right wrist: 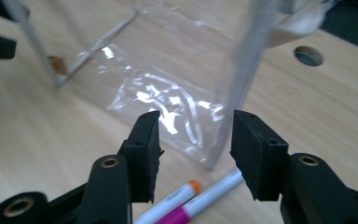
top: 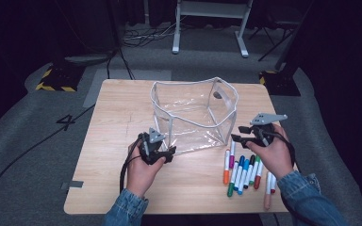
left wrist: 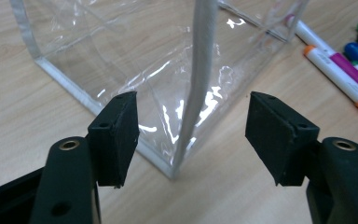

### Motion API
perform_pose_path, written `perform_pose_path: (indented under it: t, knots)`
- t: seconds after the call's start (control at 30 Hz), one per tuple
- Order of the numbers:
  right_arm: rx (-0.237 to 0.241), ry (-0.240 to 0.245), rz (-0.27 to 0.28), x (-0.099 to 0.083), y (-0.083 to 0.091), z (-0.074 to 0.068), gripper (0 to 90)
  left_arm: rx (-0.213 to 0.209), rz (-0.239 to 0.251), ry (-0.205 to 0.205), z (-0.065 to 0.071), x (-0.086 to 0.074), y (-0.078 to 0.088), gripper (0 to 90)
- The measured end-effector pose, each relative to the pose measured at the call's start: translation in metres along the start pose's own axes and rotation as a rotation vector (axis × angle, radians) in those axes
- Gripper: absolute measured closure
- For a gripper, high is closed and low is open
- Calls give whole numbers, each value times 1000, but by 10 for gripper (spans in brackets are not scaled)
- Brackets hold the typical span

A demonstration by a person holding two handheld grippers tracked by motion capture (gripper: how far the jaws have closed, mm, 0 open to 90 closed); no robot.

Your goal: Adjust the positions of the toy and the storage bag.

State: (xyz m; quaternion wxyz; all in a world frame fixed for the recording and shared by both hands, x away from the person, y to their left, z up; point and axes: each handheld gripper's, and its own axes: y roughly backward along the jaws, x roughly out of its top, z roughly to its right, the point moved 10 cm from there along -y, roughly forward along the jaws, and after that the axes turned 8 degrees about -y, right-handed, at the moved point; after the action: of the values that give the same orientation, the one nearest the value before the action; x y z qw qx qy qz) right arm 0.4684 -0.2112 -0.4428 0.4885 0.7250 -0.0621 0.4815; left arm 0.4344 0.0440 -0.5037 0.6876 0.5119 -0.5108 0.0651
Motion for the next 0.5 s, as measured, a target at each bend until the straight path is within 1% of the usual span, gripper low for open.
perform_pose_path:
  t: [0.03,0.07,0.1,0.13,0.17,0.2,0.23,0.27,0.3,0.33,0.37,0.4,0.43,0.47,0.5]
  knots:
    - [0,0,0,0,0,0,523,0,0,0,0,0,0,427]
    - [-7,5,2,6,-9,8,531,2,8,-6,-1,2,-4,496]
    - [-4,10,4,9,-15,10,542,-1,8,-31,-3,5,-9,585]
    - [-4,10,4,9,-15,10,542,-1,8,-31,-3,5,-9,737]
    - [0,20,-10,11,-27,12,578,-4,-4,-55,-3,5,-8,784]
    - [0,20,-10,11,-27,12,578,-4,-4,-55,-3,5,-8,842]
    - [12,14,-16,11,-36,11,695,-4,-3,-63,-3,5,-7,859]
    - [12,14,-16,11,-36,11,695,-5,-1,-74,-4,4,-6,859]
    - [-9,33,-23,10,-38,11,803,-9,-6,-69,-4,1,-3,867]
    - [3,23,-28,10,-37,8,839,-3,-15,-67,-5,-1,0,868]
    - [22,11,-29,9,-36,4,855,3,-19,-69,-7,-2,3,868]
    - [39,12,-31,9,-35,0,866,3,-19,-69,-7,-2,3,868]
    - [48,23,-32,8,-34,-3,871,7,-18,-66,-8,-4,6,868]
    - [48,23,-32,8,-34,-3,871,4,-16,-61,-8,-6,10,868]
    - [57,28,-34,7,-32,-8,872,3,-25,-66,-9,-10,15,867]
